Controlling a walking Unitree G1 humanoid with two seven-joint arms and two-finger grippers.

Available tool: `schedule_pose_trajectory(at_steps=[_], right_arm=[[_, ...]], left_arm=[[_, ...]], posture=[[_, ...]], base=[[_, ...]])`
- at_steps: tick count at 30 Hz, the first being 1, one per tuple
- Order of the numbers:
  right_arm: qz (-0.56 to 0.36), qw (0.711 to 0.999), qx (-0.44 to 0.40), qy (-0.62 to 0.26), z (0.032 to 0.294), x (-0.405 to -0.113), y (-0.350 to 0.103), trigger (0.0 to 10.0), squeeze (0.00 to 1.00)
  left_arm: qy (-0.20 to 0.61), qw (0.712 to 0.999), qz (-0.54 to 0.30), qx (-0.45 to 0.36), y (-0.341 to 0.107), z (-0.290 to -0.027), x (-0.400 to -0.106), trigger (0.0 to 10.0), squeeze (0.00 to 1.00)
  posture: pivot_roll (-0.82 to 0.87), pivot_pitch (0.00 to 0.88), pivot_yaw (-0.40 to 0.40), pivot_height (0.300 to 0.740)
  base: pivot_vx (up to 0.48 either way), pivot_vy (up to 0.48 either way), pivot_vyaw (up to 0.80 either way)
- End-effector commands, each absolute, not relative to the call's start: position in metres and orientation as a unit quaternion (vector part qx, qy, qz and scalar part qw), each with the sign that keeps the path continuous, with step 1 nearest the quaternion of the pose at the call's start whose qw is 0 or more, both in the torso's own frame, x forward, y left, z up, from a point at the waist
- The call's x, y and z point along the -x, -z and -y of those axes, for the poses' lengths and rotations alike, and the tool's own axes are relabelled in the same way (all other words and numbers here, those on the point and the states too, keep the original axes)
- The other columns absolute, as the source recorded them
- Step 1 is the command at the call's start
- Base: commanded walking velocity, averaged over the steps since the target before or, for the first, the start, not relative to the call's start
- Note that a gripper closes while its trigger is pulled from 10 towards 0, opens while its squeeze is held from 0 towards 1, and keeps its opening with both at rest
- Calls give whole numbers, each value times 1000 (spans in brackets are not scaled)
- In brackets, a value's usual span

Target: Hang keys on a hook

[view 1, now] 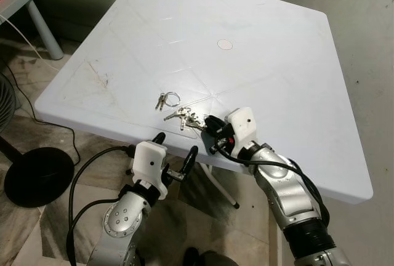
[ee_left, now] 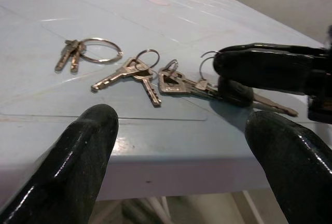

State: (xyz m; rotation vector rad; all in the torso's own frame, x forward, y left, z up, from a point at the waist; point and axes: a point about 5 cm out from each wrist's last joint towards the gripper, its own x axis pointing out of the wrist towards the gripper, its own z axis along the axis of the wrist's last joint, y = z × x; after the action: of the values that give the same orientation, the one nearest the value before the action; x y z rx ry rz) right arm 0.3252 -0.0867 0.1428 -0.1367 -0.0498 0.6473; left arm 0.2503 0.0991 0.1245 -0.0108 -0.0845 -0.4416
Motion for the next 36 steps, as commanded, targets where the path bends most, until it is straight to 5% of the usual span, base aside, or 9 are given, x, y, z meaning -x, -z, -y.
schedule_pose_trajectory(at_steps=[1,7,14,25,26,28,29,36], right_arm=[[34,948,67,-309,93,-324,-144,0,0],[57,959,30,-275,103,-329,-155,0,0],[92,984,-22,-154,136,-343,-176,0,0],[151,984,-44,-83,159,-331,-199,0,0],[154,985,-41,-71,163,-326,-196,3725,0],[156,985,-36,-59,167,-321,-192,3725,0],[153,986,-34,-54,169,-319,-189,10000,0],[168,983,-63,-24,179,-297,-182,10000,0]], left_arm=[[221,974,46,4,-127,-97,-249,10000,0],[196,979,47,24,-130,-101,-258,10000,0],[118,989,83,29,-161,-110,-308,10000,0],[129,982,128,57,-202,-112,-343,10000,0],[122,983,126,54,-202,-116,-346,10000,0],[114,985,122,47,-201,-119,-350,10000,0],[114,985,120,39,-199,-120,-351,10000,0],[128,987,90,36,-182,-131,-352,10000,0]], posture=[[182,227,-179,740],[177,215,-168,740],[161,188,-140,740],[93,129,-83,740],[81,112,-76,740],[81,112,-76,740],[69,102,-69,740],[27,67,-45,740]], base=[[0,0,0],[0,0,0],[0,0,0],[0,0,0],[0,0,0],[0,0,0],[0,0,0],[0,0,0]])
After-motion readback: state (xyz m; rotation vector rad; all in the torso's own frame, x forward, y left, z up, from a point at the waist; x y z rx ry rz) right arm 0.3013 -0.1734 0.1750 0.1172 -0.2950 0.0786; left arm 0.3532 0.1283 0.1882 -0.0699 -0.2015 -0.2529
